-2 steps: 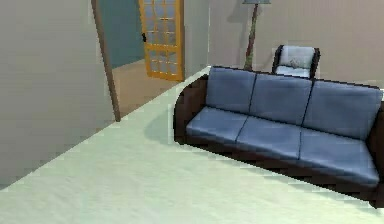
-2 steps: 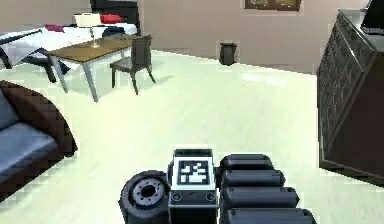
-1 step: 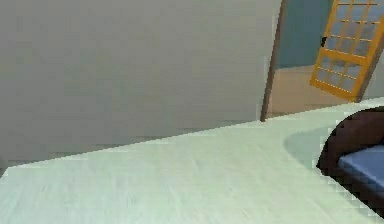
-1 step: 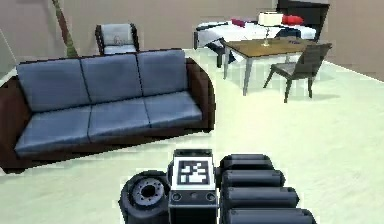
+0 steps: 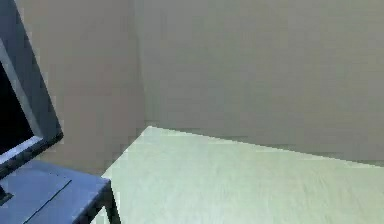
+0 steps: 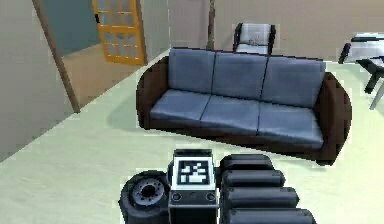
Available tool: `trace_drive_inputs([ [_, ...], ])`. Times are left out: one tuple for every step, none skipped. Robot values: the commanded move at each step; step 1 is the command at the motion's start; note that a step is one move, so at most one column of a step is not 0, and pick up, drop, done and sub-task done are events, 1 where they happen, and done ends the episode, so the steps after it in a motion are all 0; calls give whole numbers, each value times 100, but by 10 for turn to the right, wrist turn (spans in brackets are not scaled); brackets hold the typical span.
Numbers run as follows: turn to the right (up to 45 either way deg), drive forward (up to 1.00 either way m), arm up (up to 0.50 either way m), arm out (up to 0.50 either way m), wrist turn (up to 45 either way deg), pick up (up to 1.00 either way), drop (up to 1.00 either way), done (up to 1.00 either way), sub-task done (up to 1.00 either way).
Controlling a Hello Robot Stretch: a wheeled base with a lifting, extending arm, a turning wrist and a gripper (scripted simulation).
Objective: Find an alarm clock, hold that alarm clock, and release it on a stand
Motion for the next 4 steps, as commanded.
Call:
trace_drive_inputs([
  [450,0,0,0,0,0,0,0,0],
  [450,0,0,0,0,0,0,0,0],
  [390,0,0,0,0,0,0,0,0],
  [450,0,0,0,0,0,0,0,0],
])
